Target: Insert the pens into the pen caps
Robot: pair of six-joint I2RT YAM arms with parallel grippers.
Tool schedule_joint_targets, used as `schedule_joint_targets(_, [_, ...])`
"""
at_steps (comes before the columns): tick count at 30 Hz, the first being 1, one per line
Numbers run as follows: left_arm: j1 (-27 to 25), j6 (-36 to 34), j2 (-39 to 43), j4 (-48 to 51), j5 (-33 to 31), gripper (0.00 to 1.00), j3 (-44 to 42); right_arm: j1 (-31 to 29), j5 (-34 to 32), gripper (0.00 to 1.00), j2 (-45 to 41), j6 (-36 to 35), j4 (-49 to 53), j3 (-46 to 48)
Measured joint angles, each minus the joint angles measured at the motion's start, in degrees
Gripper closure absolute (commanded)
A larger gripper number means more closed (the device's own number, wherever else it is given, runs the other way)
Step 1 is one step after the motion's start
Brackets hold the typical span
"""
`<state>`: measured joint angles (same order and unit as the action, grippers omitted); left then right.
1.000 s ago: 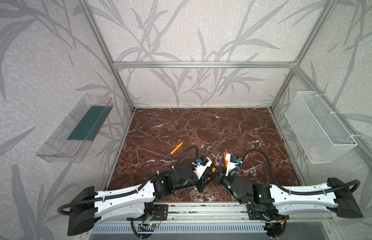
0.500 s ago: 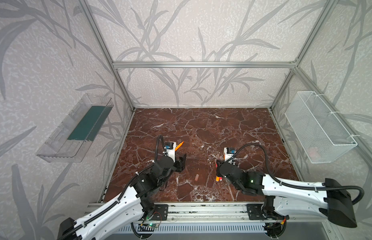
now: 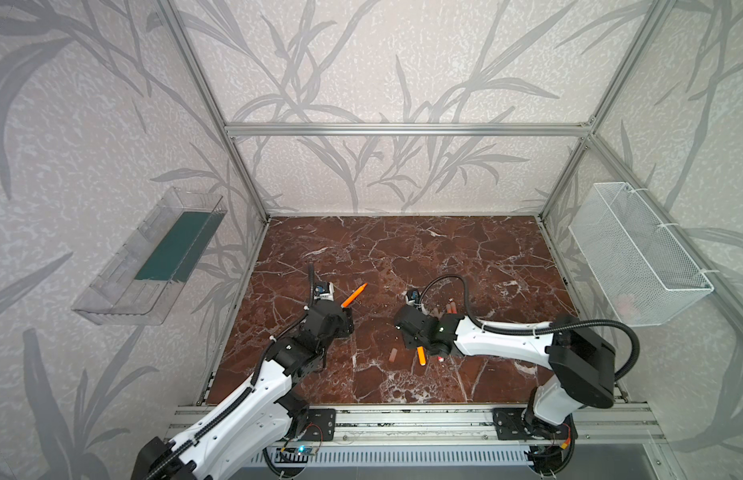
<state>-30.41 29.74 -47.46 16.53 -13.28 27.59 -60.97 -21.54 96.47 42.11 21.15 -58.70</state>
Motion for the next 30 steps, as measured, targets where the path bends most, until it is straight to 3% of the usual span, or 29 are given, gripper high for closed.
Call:
schedule_joint_targets(5, [1.77,0.31,-1.62,-0.90,2.12,0.31,-0.02,1.46,0.66,0.96,4.15,-0.63,3.34,-4.02])
schedule_joint_targets(15, [4.02,0.26,-2.27,-2.10,2.86,0.29,0.00,4.98,1.25,0.89,6.60,-1.40,5.07,-3.45])
schedule_joint_targets(30, [7.04,-0.98,-12.90,-3.02,2.84,0.26,3.48,6.67,1.97,0.80,9.68,-2.80,6.14,-4.81])
